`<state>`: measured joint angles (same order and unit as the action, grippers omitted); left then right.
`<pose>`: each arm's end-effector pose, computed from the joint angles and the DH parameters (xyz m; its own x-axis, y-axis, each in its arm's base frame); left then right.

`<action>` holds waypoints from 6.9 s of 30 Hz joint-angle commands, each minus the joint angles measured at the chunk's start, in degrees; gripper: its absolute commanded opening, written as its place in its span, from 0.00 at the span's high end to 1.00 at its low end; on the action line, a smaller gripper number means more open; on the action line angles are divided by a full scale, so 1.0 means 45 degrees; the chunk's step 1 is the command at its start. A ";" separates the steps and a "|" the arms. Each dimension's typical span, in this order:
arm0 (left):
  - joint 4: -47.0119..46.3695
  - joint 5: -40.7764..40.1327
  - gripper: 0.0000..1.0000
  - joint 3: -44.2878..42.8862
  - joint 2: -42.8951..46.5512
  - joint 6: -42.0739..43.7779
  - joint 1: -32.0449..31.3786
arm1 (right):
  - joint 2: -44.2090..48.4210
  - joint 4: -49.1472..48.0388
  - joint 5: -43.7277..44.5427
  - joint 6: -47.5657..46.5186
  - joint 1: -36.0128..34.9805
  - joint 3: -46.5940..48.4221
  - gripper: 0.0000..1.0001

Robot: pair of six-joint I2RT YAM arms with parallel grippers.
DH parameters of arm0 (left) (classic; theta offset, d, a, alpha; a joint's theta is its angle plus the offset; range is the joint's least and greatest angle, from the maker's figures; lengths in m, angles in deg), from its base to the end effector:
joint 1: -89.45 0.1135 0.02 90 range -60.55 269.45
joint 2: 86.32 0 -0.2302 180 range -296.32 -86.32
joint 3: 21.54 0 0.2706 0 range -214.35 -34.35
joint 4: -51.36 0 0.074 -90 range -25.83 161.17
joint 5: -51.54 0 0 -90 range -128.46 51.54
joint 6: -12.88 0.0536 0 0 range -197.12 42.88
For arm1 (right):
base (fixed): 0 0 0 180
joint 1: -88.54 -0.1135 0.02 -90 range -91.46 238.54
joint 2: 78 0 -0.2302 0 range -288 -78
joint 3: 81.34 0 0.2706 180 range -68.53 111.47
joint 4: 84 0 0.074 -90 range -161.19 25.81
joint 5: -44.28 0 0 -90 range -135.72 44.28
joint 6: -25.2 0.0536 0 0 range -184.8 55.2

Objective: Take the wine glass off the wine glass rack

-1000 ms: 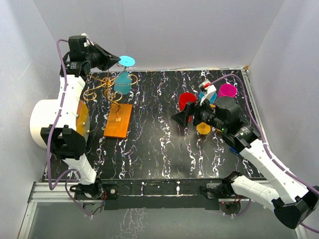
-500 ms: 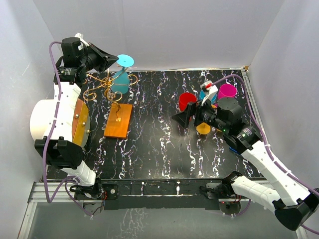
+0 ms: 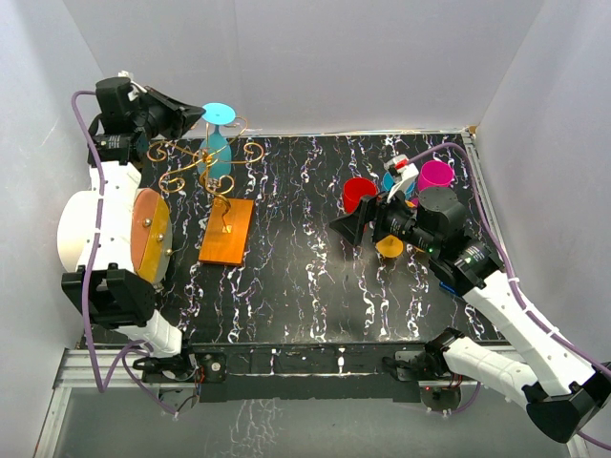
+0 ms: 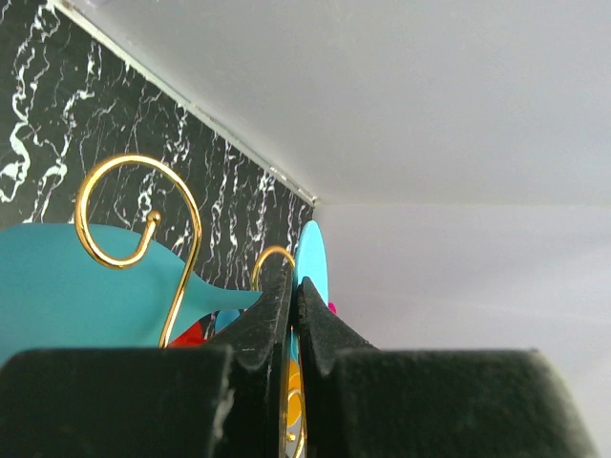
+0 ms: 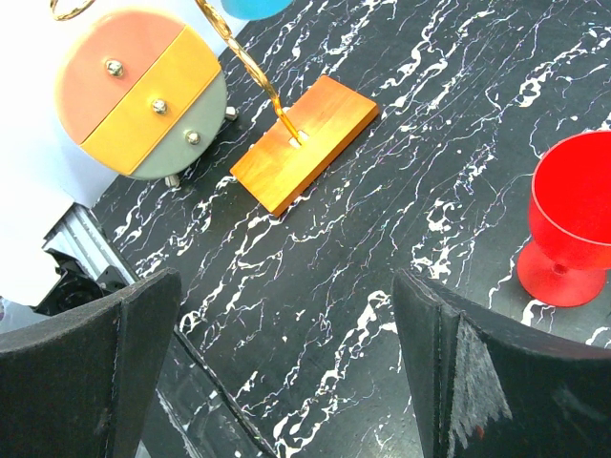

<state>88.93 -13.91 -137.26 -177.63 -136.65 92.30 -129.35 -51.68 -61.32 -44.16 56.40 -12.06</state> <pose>0.3918 -0.0028 0.4275 -0.4246 -0.8061 -0.4122 -0.0140 0.4611 -0.8872 0.2086 0.1481 0.3454 -0.4553 0.1149 -0.8829 -0.6117 0.6801 0.4040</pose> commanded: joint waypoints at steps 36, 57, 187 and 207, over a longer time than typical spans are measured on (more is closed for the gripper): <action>-0.9354 0.2637 1.00 -0.1623 -0.1732 -0.7217 -0.1582 | -0.0644 -0.2285 0.0116 0.2479 0.0014 0.0150 0.05; -1.4609 0.3525 1.00 0.5450 0.4418 -1.1867 -0.1740 | -0.4760 -1.7062 -0.2157 1.0379 0.0048 0.0558 0.02; -0.1295 0.3338 0.01 0.5986 0.9165 0.0779 -0.1723 | -0.9362 0.9177 0.5131 -0.2021 -0.0690 0.8193 0.69; 0.1897 -0.3371 0.01 0.0727 0.9303 0.6636 -0.1723 | -0.1446 0.3802 0.6336 -0.3795 -0.0690 0.6358 0.02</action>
<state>100.62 -21.86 -134.62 -140.12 -112.74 84.46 -145.70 -21.80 -32.84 -57.82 53.60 20.33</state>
